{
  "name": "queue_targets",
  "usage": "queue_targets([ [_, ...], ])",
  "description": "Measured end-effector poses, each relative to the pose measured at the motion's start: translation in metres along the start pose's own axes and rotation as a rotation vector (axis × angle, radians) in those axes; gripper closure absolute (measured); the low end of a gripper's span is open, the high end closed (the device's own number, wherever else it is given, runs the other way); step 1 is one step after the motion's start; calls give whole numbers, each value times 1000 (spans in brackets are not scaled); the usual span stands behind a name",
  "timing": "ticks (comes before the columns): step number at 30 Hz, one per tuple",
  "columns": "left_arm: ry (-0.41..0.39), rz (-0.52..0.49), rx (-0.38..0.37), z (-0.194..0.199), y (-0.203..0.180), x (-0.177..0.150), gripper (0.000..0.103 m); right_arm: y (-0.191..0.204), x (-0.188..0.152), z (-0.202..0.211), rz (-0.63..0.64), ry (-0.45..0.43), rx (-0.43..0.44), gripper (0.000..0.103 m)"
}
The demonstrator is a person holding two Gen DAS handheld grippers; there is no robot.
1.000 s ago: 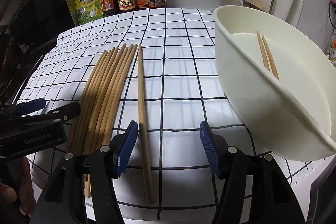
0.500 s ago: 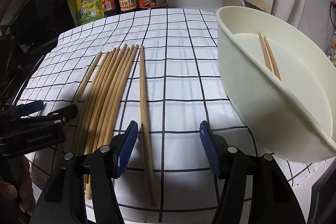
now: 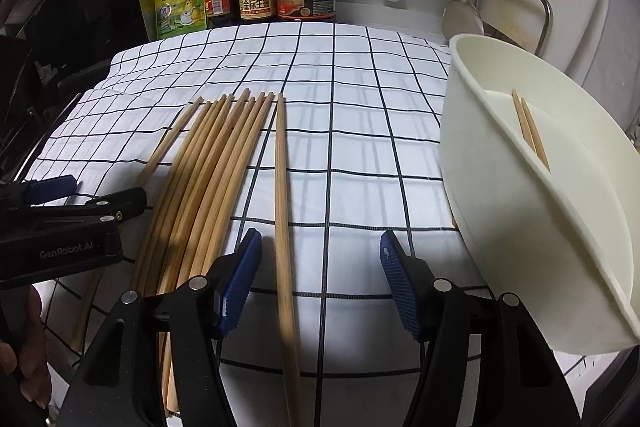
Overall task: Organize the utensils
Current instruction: 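Close the left tool on a chopstick while the right tool grasps another, then lift both held chopsticks and carry them over the white bowl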
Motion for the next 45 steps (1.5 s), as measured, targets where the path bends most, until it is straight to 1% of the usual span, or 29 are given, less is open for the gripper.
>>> queue_targets([
  [1, -4, 0, -8, 1, -1, -1, 10, 1, 0, 0, 4, -1, 8, 47],
  [2, -13, -7, -9, 2, -2, -1, 17, 2, 0, 0, 6, -2, 20, 50],
  [3, -20, -15, -14, 4, -4, -1, 22, 3, 0, 1, 10, -5, 26, 53],
  [4, -24, -24, -20, 6, -7, -1, 32, 4, 0, 1, 18, -11, 29, 56],
  [5, -26, -34, -26, 7, -11, -2, 42, 6, 0, 2, 23, -13, 34, 65],
  [6, -26, -42, -33, 7, -14, -2, 48, 8, 1, 3, 31, -15, 36, 71],
  [7, -25, -52, -42, 8, -17, -2, 60, 11, 1, 4, 41, -18, 35, 75],
  [8, -23, -59, -50, 9, -21, -3, 72, 14, 0, 6, 51, -19, 45, 86],
  [9, -21, -63, -56, 9, -23, -3, 78, 16, 0, 6, 58, -18, 49, 96],
  [10, -18, -66, -62, 9, -23, -3, 84, 17, 0, 7, 62, -18, 43, 96],
  [12, -15, -60, -77, 10, -22, -3, 94, 16, 1, 6, 55, -12, 48, 97],
  [15, -6, -43, -104, 12, -18, -4, 95, 13, 1, 6, 28, 0, 69, 97],
  [18, -13, -41, -116, 20, -18, -3, 96, 12, 2, 11, 9, -1, 88, 97],
  [24, -47, -37, -152, 43, -25, 4, 96, 6, 12, 38, -31, -42, 134, 97],
  [29, -78, -52, -193, 64, -45, 17, 96, -8, 24, 62, -66, -91, 162, 97],
  [33, -94, -85, -223, 75, -72, 26, 96, -30, 33, 76, -105, -122, 162, 97],
  [36, -99, -100, -264, 80, -96, 35, 96, -54, 40, 84, -136, -145, 147, 97],
  [40, -107, -136, -318, 82, -138, 48, 96, -94, 45, 89, -188, -171, 110, 97],
  [45, -112, -203, -381, 80, -196, 65, 96, -160, 45, 83, -298, -175, 48, 97],
])
Point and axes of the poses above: each gripper's, at about its wrist camera, not at the fingertips, and z roughly against the way its jaws point, y to its left, x to its top, the point moved 8 cm from there along -z, roughly the way its jaws point, and after that the axes turned 15 degrees about -x, right-handed, at the moved point
